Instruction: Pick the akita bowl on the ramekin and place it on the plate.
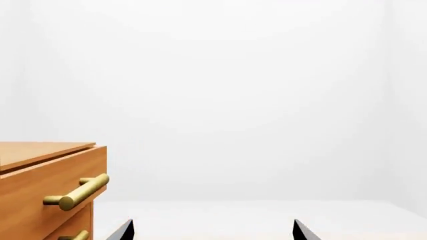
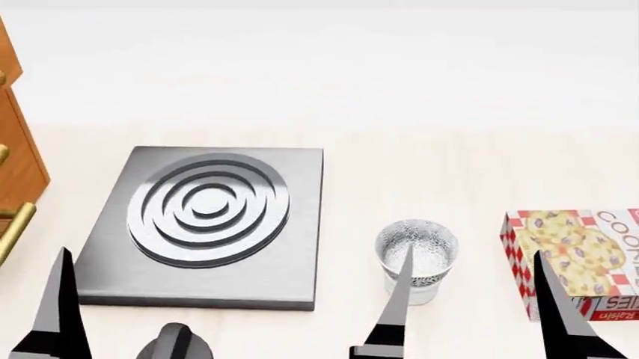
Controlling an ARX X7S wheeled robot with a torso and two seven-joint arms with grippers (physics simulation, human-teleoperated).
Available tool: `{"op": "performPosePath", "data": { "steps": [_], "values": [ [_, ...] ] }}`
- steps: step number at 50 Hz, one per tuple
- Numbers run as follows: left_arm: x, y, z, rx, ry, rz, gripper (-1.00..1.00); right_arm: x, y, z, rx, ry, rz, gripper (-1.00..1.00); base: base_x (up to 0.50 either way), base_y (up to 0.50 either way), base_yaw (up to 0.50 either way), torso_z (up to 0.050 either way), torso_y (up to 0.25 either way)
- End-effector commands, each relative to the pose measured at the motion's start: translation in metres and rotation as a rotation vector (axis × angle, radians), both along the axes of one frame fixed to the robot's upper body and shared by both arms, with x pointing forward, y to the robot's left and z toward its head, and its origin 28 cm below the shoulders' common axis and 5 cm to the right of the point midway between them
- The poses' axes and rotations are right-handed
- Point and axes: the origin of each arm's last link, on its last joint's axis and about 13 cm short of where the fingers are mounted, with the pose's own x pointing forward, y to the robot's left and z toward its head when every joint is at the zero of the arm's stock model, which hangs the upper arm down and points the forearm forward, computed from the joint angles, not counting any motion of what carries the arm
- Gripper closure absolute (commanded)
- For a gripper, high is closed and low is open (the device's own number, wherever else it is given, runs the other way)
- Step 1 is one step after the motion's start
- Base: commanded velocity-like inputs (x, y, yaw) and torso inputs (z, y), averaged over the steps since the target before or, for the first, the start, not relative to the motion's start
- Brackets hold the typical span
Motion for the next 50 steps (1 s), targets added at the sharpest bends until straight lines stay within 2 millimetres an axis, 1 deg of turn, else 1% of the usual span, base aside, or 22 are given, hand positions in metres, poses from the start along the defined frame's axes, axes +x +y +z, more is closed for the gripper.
{"op": "performPosePath", "data": {
  "steps": [1, 13, 14, 16, 17, 18, 22, 50],
  "values": [
    [-0.0011, -0.0002, 0.0005, -0.003, -0.001, -0.009, -1.0, 0.0004, 0.0, -0.0004, 0.001, -0.004, 0.004, -1.0, 0.0, 0.0, 0.0, 0.05, 0.0],
    [-0.002, 0.0001, 0.0015, -0.003, -0.015, -0.01, -1.0, 0.0005, -0.0001, -0.0004, -0.003, -0.003, 0.005, -1.0, 0.0, 0.0, 0.0, 0.05, 0.0],
    [-0.0029, 0.0003, 0.0013, -0.01, -0.041, -0.009, -1.0, 0.0008, -0.0003, -0.0009, -0.004, -0.002, 0.003, -1.0, 0.0, 0.0, 0.0, 0.027, 0.0],
    [-0.0024, 0.0008, 0.0018, -0.01, -0.035, -0.006, -1.0, 0.0007, -0.0001, -0.0009, -0.004, -0.001, 0.004, -1.0, 0.0, 0.0, 0.0, 0.0, 0.0],
    [-0.0014, 0.0008, 0.0004, 0.034, -0.034, 0.012, -1.0, 0.0008, 0.0, -0.0011, -0.004, -0.001, 0.005, -1.0, 0.0, 0.0, 0.0, 0.0, 0.0],
    [-0.0014, 0.0014, 0.0006, -0.013, -0.024, -0.007, -1.0, 0.0009, 0.0, -0.0013, -0.003, 0.001, 0.004, -1.0, 0.0, 0.0, 0.0, 0.0, -0.115],
    [0.0001, 0.0015, 0.0005, 0.008, -0.026, 0.005, -1.0, 0.001, -0.0003, -0.0017, -0.003, 0.002, 0.001, -1.0, 0.0, 0.0, 0.0, 0.0, -0.25],
    [-0.0021, 0.0017, -0.0005, 0.006, -0.019, 0.006, -1.0, 0.0011, 0.0007, -0.003, -0.007, 0.007, 0.0, -1.0, 0.0, 0.0, 0.0, 0.0, -0.25]
  ]
}}
